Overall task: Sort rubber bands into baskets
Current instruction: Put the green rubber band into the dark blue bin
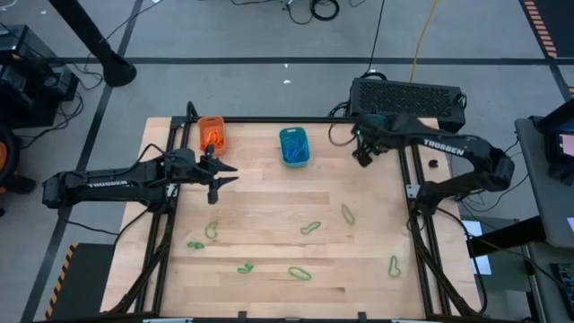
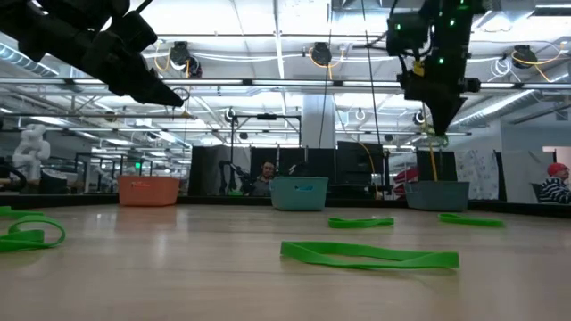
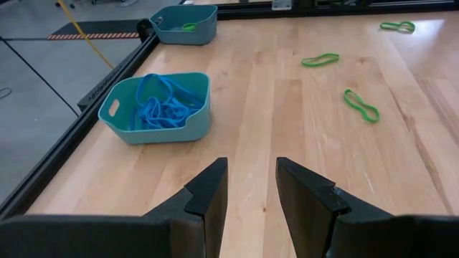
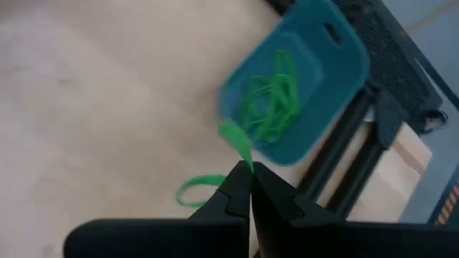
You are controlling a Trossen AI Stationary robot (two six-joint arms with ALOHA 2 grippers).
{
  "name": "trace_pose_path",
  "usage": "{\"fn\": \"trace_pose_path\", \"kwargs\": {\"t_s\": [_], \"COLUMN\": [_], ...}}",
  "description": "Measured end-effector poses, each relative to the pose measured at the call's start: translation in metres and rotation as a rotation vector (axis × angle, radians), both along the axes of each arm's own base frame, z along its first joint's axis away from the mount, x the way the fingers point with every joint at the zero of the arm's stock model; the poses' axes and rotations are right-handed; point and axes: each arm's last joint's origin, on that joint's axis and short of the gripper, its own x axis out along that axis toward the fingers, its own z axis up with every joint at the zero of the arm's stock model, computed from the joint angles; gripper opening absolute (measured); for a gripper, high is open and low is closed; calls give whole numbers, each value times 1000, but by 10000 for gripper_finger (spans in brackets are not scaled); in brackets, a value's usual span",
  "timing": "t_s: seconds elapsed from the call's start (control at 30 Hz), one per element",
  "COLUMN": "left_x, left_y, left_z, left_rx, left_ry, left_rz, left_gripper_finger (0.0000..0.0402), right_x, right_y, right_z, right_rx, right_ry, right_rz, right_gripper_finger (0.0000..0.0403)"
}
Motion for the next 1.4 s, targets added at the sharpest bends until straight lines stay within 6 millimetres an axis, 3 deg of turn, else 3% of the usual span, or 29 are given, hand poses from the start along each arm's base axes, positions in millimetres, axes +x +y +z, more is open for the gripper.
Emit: {"fn": "trace_pose_path", "kwargs": {"t_s": [0.27, 0.63, 0.97, 1.4], "left_x": [0, 0, 0, 0], "left_y": [0, 0, 0, 0], "left_z": [0, 0, 0, -1], "left_rx": [0, 1, 6, -4], "left_ry": [0, 1, 5, 8], "left_rz": [0, 0, -3, 1], "left_gripper_finger": [128, 128, 128, 128], "right_x": [-18, -22, -22, -23], "right_y": [-46, -90, -101, -99], "right_z": [-12, -67, -83, -71], "right_rx": [-51, 114, 97, 89], "right_ry": [-58, 79, 150, 117], "right_rz": [-118, -215, -252, -240], "right_gripper_finger": [0, 0, 34, 150]}}
